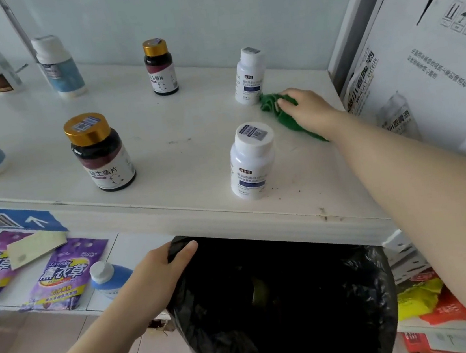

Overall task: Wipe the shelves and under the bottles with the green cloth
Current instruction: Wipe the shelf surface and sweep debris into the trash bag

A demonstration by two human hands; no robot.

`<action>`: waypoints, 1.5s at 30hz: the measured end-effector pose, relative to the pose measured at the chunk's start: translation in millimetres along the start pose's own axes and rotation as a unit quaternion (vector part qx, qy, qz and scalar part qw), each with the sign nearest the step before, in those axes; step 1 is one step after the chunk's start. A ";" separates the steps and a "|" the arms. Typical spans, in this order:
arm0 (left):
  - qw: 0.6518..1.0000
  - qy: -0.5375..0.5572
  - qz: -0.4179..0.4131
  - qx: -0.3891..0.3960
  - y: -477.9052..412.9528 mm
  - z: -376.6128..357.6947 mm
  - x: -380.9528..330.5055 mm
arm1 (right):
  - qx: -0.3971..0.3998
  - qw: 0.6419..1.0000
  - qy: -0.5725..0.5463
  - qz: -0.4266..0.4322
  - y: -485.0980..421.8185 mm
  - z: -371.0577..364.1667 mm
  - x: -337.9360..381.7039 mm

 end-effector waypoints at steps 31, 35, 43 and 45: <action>0.999 -0.008 -0.036 0.017 -3.0 -4.2 -10.1 | 0.071 0.995 -0.033 0.069 84.4 -3.0 37.8; 0.999 -0.006 -0.043 0.015 -4.1 -4.0 -9.5 | 0.066 0.995 -0.037 0.057 105.2 0.8 36.9; 0.999 -0.005 -0.047 0.012 -8.8 -4.3 -9.0 | 0.046 0.998 -0.026 0.028 136.3 6.0 32.9; 0.999 0.000 -0.047 0.010 -9.4 -4.4 -8.9 | 0.038 0.999 -0.032 0.018 144.5 6.6 31.3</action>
Point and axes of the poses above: each hand's wrist, its own y-axis away from the middle knuckle, its own z-axis out of the back of the hand, x = y × z, the point moved 4 cm from there along -y, towards the middle knuckle, and after that the axes turned 7 degrees about z, right-handed, at the moved point
